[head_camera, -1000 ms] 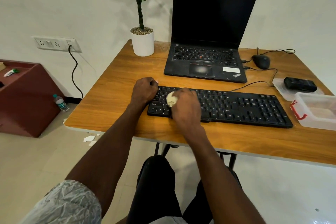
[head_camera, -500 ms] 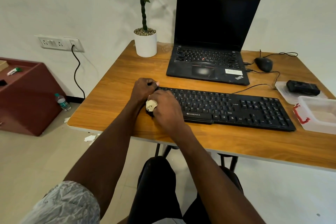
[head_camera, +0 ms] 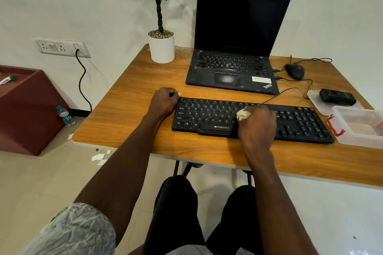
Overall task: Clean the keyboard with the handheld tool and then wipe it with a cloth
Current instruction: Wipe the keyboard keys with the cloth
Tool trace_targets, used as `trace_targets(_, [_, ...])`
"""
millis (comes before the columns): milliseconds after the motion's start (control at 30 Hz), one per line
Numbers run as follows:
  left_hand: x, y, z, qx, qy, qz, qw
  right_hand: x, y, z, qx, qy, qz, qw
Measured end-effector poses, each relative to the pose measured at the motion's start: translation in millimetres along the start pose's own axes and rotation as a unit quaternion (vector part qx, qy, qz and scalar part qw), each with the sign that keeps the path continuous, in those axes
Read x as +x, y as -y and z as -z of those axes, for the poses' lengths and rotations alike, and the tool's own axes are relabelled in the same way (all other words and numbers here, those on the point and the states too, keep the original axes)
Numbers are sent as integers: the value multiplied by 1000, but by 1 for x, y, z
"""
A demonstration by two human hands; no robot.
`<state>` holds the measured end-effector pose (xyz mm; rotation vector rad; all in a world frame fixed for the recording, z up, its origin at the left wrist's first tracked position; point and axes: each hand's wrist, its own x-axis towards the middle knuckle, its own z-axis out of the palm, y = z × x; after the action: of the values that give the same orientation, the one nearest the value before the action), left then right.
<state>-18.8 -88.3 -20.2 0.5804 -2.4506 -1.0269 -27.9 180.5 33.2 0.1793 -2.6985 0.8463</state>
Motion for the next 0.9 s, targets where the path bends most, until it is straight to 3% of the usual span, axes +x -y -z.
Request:
trace_targets(67, [0, 0, -1, 7, -1, 1, 1000, 5, 5, -1, -11, -15, -30, 999])
trace_targets(167, [0, 0, -1, 10, 0, 4, 1000, -3, 34, -15, -43, 42, -8, 998])
trace_targets(267, [1, 0, -1, 14, -1, 4, 1000, -24, 75, -34, -28, 107, 98, 989])
trace_targets(400, [2, 1, 0, -10, 4, 0, 1000, -39, 99, -53, 37, 180, 249, 951])
trace_targets(500, [1, 0, 0, 9, 3, -4, 1000, -28, 79, -44, 52, 156, 205, 965])
trace_targets(600, [2, 0, 0, 16, 6, -2, 1000, -7, 40, -24, 35, 83, 81, 993])
trace_targets(733, [2, 0, -1, 14, 7, -1, 1000, 19, -3, 0, 8, -9, -56, 998])
trace_targets(900, [0, -2, -2, 13, 4, -3, 1000, 12, 25, -17, 1, 16, -25, 1000])
